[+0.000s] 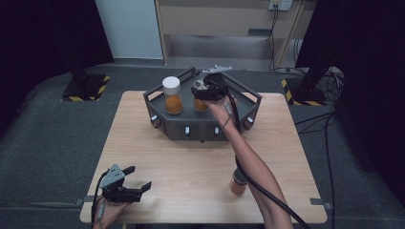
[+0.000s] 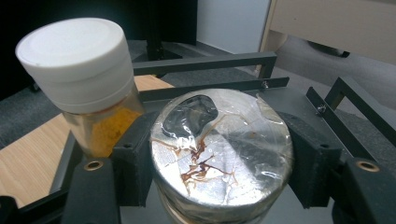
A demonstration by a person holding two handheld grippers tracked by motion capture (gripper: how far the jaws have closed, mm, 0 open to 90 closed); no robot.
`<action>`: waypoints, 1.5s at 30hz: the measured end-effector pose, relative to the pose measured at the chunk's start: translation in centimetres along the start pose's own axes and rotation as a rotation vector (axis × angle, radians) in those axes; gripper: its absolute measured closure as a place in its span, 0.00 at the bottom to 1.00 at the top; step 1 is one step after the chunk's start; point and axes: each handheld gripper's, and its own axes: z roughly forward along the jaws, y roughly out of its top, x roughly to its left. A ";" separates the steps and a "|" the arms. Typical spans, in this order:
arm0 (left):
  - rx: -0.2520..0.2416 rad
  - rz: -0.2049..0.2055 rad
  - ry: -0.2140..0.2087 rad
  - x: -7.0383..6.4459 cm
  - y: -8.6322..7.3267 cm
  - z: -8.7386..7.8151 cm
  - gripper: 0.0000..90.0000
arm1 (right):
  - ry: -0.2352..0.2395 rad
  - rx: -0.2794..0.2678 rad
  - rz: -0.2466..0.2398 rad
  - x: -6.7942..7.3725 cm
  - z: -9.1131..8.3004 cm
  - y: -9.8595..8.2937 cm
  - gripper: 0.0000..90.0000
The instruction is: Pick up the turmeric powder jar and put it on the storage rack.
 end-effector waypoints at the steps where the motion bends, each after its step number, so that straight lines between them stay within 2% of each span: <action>1: 0.000 0.000 0.000 0.0 0.0 0.0 0.06 | -0.004 0.003 -0.001 0.0 0.1 0.0 0.38; 3: 0.001 0.002 0.000 0.0 0.0 0.0 0.06 | -0.005 0.005 0.011 -0.1 0.3 -0.2 0.38; 27: 0.001 0.004 0.001 -0.1 0.0 0.0 0.06 | 0.004 0.024 0.021 -0.3 1.6 -1.1 0.38; 39: 0.002 0.007 0.002 -0.1 0.0 0.0 0.06 | 0.004 0.022 0.020 -0.3 1.6 -1.2 0.38; 41: 0.002 0.008 0.001 -0.1 0.0 0.0 0.06 | 0.004 0.025 0.020 -0.3 1.6 -1.2 0.35; 45: 0.002 0.007 0.001 -0.1 0.0 0.0 0.06 | 0.002 0.006 0.031 -0.3 1.2 -1.2 0.25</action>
